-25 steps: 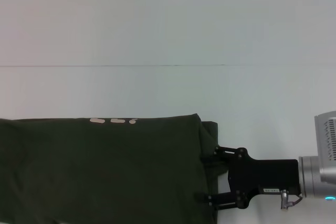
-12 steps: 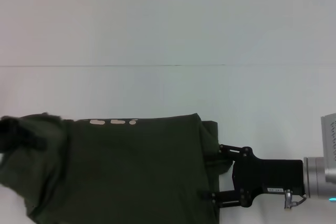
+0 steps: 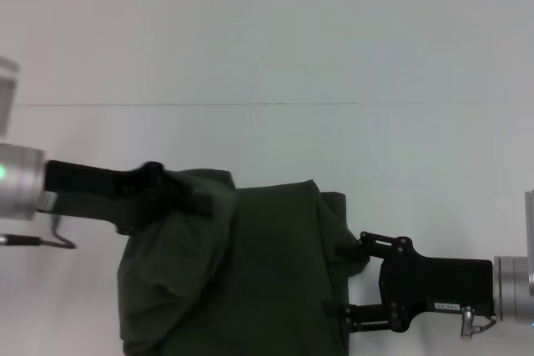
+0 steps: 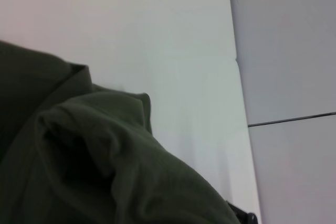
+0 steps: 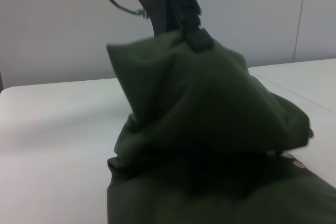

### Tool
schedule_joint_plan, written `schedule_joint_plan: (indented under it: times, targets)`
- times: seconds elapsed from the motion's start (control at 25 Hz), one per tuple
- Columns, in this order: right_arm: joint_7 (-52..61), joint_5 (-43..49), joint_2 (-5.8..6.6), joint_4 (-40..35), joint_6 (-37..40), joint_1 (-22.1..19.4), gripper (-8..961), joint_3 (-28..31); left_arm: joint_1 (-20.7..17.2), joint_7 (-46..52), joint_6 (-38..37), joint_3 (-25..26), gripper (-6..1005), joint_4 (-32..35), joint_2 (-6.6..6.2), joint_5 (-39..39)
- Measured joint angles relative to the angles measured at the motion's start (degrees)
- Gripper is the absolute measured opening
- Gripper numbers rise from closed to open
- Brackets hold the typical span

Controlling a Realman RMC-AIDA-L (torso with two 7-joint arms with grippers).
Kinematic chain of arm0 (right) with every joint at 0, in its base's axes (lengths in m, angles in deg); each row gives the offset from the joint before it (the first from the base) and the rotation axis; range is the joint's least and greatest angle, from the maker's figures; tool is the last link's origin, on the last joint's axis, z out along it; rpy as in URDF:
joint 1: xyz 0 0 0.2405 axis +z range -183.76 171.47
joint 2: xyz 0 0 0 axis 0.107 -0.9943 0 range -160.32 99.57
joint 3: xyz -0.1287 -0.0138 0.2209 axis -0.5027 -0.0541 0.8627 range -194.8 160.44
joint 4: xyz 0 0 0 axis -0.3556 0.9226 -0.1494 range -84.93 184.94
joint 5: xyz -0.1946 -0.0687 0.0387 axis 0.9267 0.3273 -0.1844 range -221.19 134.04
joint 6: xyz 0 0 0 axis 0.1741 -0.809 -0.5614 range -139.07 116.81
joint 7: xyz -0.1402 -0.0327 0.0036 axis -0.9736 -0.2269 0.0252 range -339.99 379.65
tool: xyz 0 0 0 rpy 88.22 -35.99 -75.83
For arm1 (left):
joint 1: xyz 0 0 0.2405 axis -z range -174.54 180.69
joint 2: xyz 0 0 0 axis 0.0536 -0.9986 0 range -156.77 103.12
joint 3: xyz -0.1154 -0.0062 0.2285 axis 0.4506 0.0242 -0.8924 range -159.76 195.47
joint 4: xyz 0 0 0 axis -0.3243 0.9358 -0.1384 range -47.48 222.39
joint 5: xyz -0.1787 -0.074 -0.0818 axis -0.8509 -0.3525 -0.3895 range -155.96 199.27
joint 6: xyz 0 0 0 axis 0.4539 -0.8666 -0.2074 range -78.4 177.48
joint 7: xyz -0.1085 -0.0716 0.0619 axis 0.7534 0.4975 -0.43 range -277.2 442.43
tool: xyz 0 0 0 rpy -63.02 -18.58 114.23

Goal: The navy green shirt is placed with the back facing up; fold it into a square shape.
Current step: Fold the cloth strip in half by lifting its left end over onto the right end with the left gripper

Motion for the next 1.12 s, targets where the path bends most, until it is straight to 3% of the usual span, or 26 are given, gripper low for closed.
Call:
schedule_joint_plan:
  times: [0.04, 0.2, 0.44, 1.12]
  targets:
    - [-0.01, 0.0, 0.0, 0.0, 0.0, -0.1, 900, 0.02, 0.19, 0.11, 1.37, -0.01, 117, -0.83, 1.38, -0.06]
    - [-0.02, -0.01, 0.0, 0.0, 0.0, -0.38, 901, 0.05, 0.31, -0.25, 3.87, -0.04, 117, -3.74, 4.05, -0.85]
    - [-0.02, -0.01, 0.0, 0.0, 0.0, -0.58, 901, 0.07, -1.57, -1.86, 7.71, -0.05, 117, -6.62, 6.45, -5.14]
    - [-0.02, -1.08, 0.17, -0.47, -0.37, -1.86, 896, 0.07, -4.71, -13.76, 9.32, 0.23, 172, -18.02, 6.14, -13.22]
